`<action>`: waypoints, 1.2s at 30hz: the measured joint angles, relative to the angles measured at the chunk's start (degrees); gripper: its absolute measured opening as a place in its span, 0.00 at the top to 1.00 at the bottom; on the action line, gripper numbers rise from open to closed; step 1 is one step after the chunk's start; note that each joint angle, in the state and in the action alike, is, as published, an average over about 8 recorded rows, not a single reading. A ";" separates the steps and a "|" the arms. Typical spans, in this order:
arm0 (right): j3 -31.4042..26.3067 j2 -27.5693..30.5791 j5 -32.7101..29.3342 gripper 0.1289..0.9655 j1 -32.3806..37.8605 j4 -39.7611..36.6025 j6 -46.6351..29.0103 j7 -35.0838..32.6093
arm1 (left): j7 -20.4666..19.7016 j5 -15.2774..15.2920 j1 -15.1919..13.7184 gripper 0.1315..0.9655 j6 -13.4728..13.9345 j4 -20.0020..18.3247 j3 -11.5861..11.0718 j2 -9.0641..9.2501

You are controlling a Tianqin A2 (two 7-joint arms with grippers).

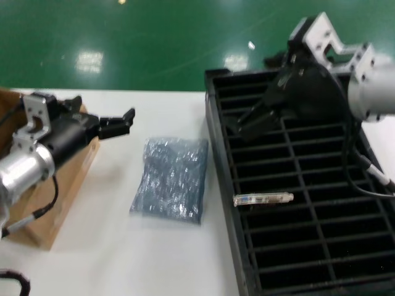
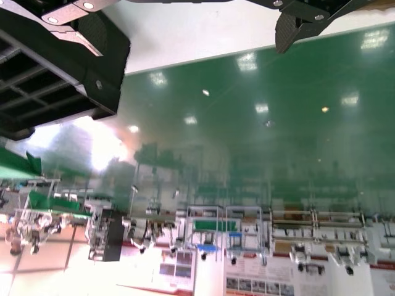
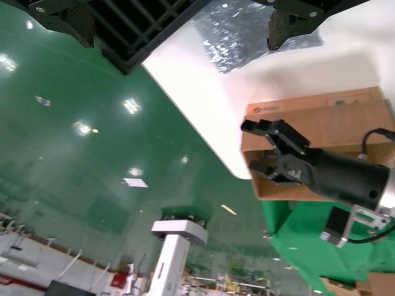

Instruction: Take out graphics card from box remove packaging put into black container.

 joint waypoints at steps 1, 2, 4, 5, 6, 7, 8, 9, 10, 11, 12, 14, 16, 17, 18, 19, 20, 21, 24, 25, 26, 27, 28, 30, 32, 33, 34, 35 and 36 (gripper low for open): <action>0.15 -0.03 0.29 0.00 -0.39 0.04 0.40 -0.32 | 0.04 0.00 0.30 0.02 -0.20 -0.30 -0.03 0.05; 0.33 -0.07 0.65 0.00 -0.87 0.09 0.91 -0.72 | 0.12 -0.02 0.66 0.01 -0.42 -0.64 -0.09 0.13; 0.78 -0.16 1.51 0.00 -2.04 0.20 2.13 -1.69 | 0.31 -0.09 1.52 0.00 -0.93 -1.41 -0.23 0.30; 1.03 -0.21 1.99 0.00 -2.69 0.27 2.82 -2.24 | 0.41 -0.11 2.00 0.00 -1.24 -1.88 -0.31 0.39; 1.29 -0.26 2.50 0.00 -3.37 0.34 3.54 -2.81 | 0.51 -0.13 2.52 0.00 -1.57 -2.37 -0.38 0.49; 1.55 -0.32 3.01 0.00 -4.07 0.41 4.27 -3.39 | 0.60 -0.14 3.04 0.00 -1.91 -2.88 -0.46 0.59; 1.84 -0.38 3.57 0.00 -4.82 0.49 5.06 -4.02 | 0.71 -0.16 3.61 0.00 -2.28 -3.44 -0.53 0.69; 2.14 -0.44 4.15 0.00 -5.60 0.57 5.88 -4.67 | 0.81 -0.17 4.20 0.00 -2.66 -4.01 -0.62 0.80; 2.43 -0.49 4.72 0.00 -6.37 0.64 6.68 -5.31 | 0.91 -0.19 4.78 0.00 -3.04 -4.58 -0.70 0.91; 2.74 -0.56 5.32 0.00 -7.18 0.72 7.54 -5.98 | 1.02 -0.20 5.39 0.00 -3.44 -5.18 -0.78 1.02; 3.05 -0.62 5.93 0.00 -8.00 0.80 8.40 -6.67 | 1.12 -0.21 6.01 0.00 -3.84 -5.78 -0.86 1.14; 3.67 -0.75 7.14 0.00 -9.63 0.97 10.11 -8.02 | 1.34 -0.24 7.24 0.00 -4.65 -6.98 -1.03 1.37; 4.30 -0.87 8.36 0.00 -11.27 1.13 11.83 -9.39 | 1.55 -0.27 8.48 0.00 -5.46 -8.20 -1.20 1.60; 4.61 -0.94 8.98 0.00 -12.11 1.22 12.72 -10.09 | 1.66 -0.29 9.12 0.00 -5.87 -8.81 -1.28 1.72; 4.93 -1.00 9.61 0.00 -12.95 1.30 13.60 -10.79 | 1.77 -0.30 9.75 0.00 -6.29 -9.44 -1.37 1.84; 5.25 -1.07 10.23 0.00 -13.79 1.39 14.45 -11.46 | 1.88 -0.31 10.36 0.00 -6.69 -10.03 -1.46 1.95; 5.57 -1.14 10.86 0.00 -14.63 1.47 15.33 -12.16 | 1.99 -0.33 11.00 0.00 -7.10 -10.65 -1.54 2.07; 5.89 -1.20 11.48 0.00 -15.47 1.55 16.21 -12.86 | 2.10 -0.34 11.63 0.00 -7.52 -11.28 -1.63 2.18; 6.84 -1.39 13.33 0.00 -17.95 1.80 18.83 -14.93 | 2.43 -0.38 13.51 0.00 -8.74 -13.11 -1.88 2.53; 7.15 -1.46 13.93 0.00 -18.76 1.88 19.68 -15.61 | 2.54 -0.40 14.15 0.00 -9.14 -13.72 -1.97 2.65; 7.47 -1.52 14.55 0.00 -19.61 1.97 20.57 -16.31 | 2.65 -0.41 14.78 0.00 -9.56 -14.34 -2.05 2.76; 7.78 -1.58 15.15 0.00 -20.42 2.05 21.45 -17.01 | 2.76 -0.43 15.41 0.00 -9.97 -14.96 -2.14 2.88; 8.08 -1.65 15.75 0.00 -21.22 2.13 22.30 -17.68 | 2.86 -0.44 16.03 0.00 -10.37 -15.55 -2.22 3.00; 8.72 -1.78 17.00 0.00 -22.90 2.30 24.07 -19.08 | 3.08 -0.47 17.30 0.00 -11.21 -16.80 -2.40 3.23; 9.35 -1.90 18.23 0.00 -24.55 2.46 25.80 -20.46 | 3.30 -0.49 18.54 0.00 -12.02 -18.02 -2.56 3.46; 9.67 -1.97 18.85 0.00 -25.40 2.54 26.68 -21.16 | 3.41 -0.51 19.16 0.00 -12.44 -18.64 -2.65 3.58; 9.98 -2.03 19.45 0.00 -26.20 2.63 27.53 -21.84 | 3.52 -0.52 19.77 0.00 -12.84 -19.24 -2.73 3.70; 10.30 -2.10 20.08 0.00 -27.05 2.71 28.42 -22.54 | 3.63 -0.54 20.41 0.00 -13.25 -19.86 -2.82 3.81; 10.62 -2.16 20.70 0.00 -27.89 2.80 29.30 -23.24 | 3.74 -0.55 21.05 0.00 -13.67 -20.48 -2.91 3.93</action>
